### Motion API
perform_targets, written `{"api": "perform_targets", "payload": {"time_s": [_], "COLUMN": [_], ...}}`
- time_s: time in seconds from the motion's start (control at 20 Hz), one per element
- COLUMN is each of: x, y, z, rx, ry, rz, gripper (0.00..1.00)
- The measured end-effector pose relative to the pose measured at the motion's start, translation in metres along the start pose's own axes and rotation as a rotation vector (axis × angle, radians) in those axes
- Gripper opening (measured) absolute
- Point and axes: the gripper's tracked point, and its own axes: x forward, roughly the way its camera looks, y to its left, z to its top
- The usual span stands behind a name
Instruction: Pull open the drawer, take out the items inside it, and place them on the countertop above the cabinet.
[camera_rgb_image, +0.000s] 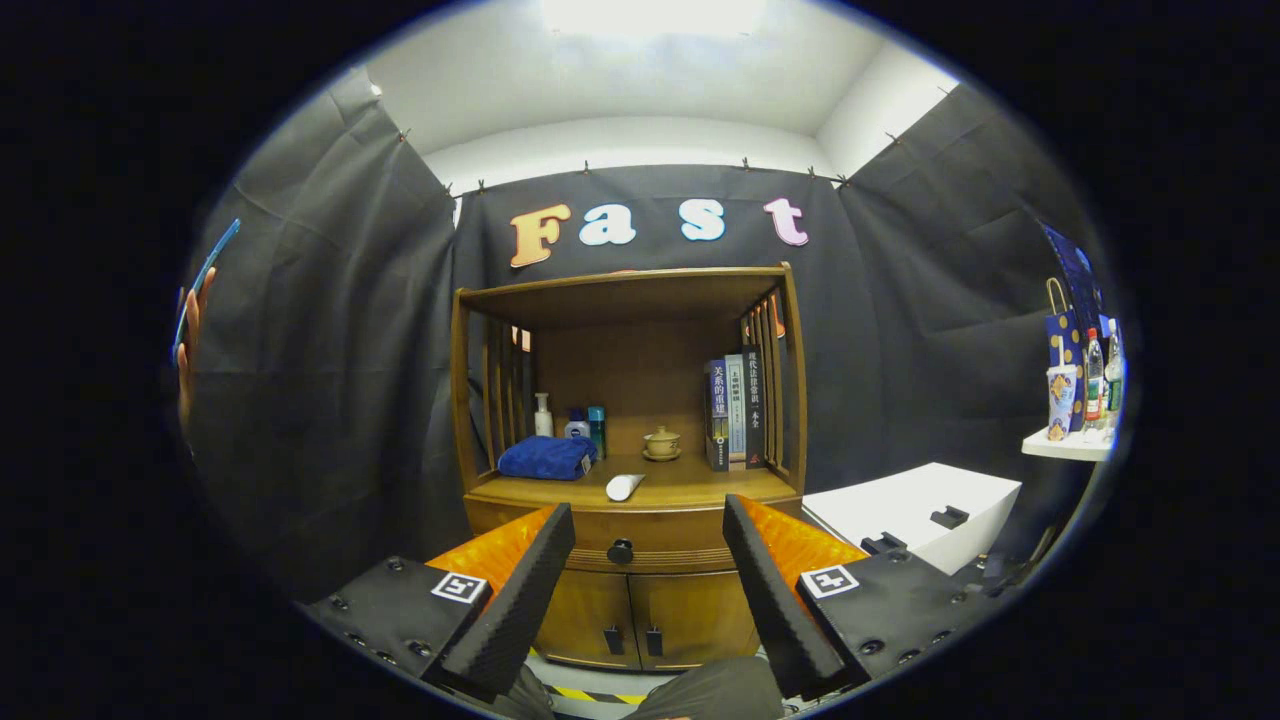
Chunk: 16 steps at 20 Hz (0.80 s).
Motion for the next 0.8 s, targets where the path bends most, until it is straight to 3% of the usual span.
{"api": "perform_targets", "payload": {"time_s": [0.8], "x": [0.002], "y": [0.004], "z": [-0.014], "rx": [-0.035], "ry": [0.031], "rz": [0.009], "gripper": [0.98]}}
